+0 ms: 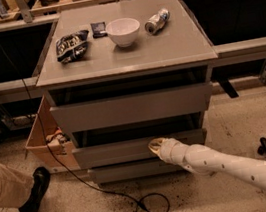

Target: Close middle drawer

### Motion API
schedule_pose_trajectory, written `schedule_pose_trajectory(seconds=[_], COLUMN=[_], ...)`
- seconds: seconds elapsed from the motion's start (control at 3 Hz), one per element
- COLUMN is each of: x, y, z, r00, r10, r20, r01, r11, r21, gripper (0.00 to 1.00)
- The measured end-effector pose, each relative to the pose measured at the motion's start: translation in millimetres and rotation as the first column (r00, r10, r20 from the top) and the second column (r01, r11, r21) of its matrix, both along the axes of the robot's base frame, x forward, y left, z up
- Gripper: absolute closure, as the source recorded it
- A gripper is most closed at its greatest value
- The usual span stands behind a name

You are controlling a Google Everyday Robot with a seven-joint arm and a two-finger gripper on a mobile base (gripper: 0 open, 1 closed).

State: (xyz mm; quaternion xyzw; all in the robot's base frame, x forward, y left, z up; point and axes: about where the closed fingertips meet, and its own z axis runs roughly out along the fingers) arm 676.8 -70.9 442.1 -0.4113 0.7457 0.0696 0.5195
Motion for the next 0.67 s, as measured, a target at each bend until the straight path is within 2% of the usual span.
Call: schedule_pose_trajectory(seconds=[0.33, 0.67], x=[19, 33], y=[2, 5], z=[3, 8], r00=[0.999, 0.9981], r10=[-0.039, -0.04], r20=[0.022, 0.046], r01=[0.038, 0.038], r11=[0.999, 0.998], r21=[0.019, 0.048], gripper=[1.0, 1.0])
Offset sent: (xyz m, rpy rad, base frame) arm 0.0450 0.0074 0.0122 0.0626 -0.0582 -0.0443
